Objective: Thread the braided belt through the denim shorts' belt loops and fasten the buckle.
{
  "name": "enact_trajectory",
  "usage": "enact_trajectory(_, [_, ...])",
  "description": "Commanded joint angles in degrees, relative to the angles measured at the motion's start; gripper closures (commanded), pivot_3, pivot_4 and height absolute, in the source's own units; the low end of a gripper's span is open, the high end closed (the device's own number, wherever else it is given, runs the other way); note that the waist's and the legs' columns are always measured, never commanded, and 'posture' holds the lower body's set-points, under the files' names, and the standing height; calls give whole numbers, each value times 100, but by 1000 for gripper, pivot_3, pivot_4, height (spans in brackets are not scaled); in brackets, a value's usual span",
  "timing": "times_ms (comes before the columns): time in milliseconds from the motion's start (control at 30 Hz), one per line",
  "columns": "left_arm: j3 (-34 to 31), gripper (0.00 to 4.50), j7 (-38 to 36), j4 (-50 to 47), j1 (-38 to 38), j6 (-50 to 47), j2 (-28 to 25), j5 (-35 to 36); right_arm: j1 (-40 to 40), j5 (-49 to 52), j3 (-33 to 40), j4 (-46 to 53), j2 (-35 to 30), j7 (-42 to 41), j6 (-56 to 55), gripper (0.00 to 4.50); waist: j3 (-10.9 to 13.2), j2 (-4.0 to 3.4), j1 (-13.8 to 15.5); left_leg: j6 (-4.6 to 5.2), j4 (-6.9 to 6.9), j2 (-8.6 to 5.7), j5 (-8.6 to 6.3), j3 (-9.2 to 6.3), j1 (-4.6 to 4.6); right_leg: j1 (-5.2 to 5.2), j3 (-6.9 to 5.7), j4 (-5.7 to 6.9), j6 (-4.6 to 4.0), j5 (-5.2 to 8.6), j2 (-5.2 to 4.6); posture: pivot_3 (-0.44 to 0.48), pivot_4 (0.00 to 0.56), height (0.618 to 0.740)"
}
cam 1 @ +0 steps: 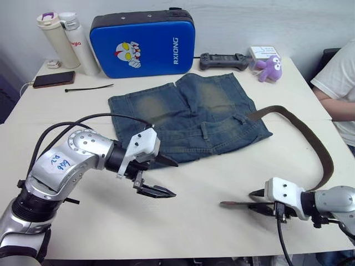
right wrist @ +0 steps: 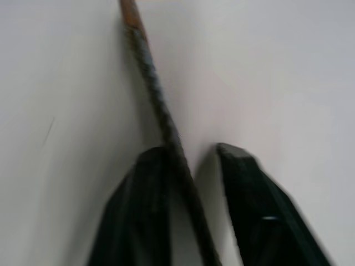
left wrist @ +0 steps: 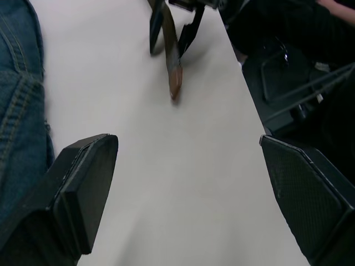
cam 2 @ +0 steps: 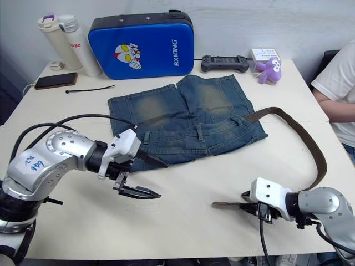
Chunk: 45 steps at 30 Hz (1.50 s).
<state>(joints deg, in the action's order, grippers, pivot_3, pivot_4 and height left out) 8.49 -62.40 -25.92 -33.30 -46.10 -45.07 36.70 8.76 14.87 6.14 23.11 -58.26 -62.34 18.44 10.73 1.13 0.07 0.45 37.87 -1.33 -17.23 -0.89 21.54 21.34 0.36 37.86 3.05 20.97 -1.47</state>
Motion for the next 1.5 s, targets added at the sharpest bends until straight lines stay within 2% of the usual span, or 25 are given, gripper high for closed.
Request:
enact_trajectory(33, [-446, 0, 316, 157, -83, 28, 470, 415, -354, 802, 518, 24, 33, -186, 474, 4445, 0, 0, 11, 1, 2, 0, -1, -1, 1, 0, -2, 0, 0, 0, 0, 0, 150, 739])
enact_trajectory(133, [-636, 0, 446, 227, -31, -144, 871, 814, -910, 1851, 994, 44, 188, -122, 1255, 4445, 1, 2, 6, 0, 3, 0, 0, -3, 2, 0, -5, 2, 0, 0, 1, 0, 150, 739])
enact_trajectory(267, [-733, 0, 1085, 441, -21, -229, 1642, 1030, -1581, 3671, 1689, 157, 206, 26, 2564, 4445, 1, 2, 6, -1, 4, 1, -1, -3, 2, 0, -6, 3, 0, 0, 0, 0, 150, 739])
enact_trajectory(367, [-651, 0, 1408, 590, 64, -210, 2082, 1009, -1984, 4374, 1780, 234, 317, 595, 3130, 4445, 1, 1, 6, 0, 4, 1, -2, -4, 3, -2, -8, 1, 0, 0, 0, 0, 150, 739])
enact_trajectory(533, [-513, 0, 1986, 946, 6, -120, 2980, 952, -2226, 5189, 1685, 635, 507, 1291, 3603, 4445, 1, 1, 13, 1, 6, 1, -2, -4, 8, 2, -8, 1, 0, 0, 0, 0, 150, 739])
enact_trajectory(733, [-406, 0, 2301, 1043, -151, -172, 3514, 1022, -2149, 5459, 1609, 856, 576, 1704, 3667, 4445, 1, 2, 65, 6, 12, 0, -5, -2, 17, 5, -8, -3, 6, -3, 0, 0, 150, 739])
enact_trajectory(833, [-508, 855, 2381, 1010, -163, -346, 3587, 1229, -1996, 5506, 1661, 914, 516, 1751, 3658, 4500, 1, 1, 62, 5, 13, 1, -4, -2, 17, 5, -7, -2, 6, -3, 2, 0, 150, 739])
enact_trajectory(1000, [-581, 3355, 2343, 972, -227, -563, 3608, 1555, -1878, 5332, 1697, 904, 488, 1983, 3559, 4500, 1, 2, 72, 5, 14, 0, -4, -1, 17, 5, -7, -1, 6, -4, 2, 0, 150, 739])
enact_trajectory(1100, [-542, 4465, 2389, 1130, -368, -597, 3665, 1513, -1832, 5275, 1756, 908, 525, 2178, 3511, 4500, 1, 2, 100, 4, 14, 0, -4, -1, 17, 5, -7, -2, 7, -4, 2, 0, 150, 739])
enact_trajectory(1267, [-889, 4465, 2992, 1947, -1074, -485, 4244, 1502, -1409, 5602, 2798, 599, 724, 3000, 3540, 4500, 1, 2, 185, 7, 25, 0, -5, -8, 36, 10, -15, -10, 14, -8, 1, 0, 150, 739])
enact_trajectory(1367, [-1186, 4500, 3396, 2472, -1560, -499, 4639, 1654, -932, 6255, 3708, 470, 874, 3286, 3567, 3333, 2, 3, 227, 16, 34, -1, -7, -10, 67, 22, -18, -9, 31, -18, 2, 0, 150, 739])
enact_trajectory(1500, [-1322, 4500, 3635, 2842, -1941, -621, 4881, 1666, -488, 7310, 4757, 380, 1093, 3874, 3303, 1418, 0, 0, 220, 22, 30, -1, -8, 2, 68, 23, -10, -14, 38, -21, 3, 0, 150, 739])
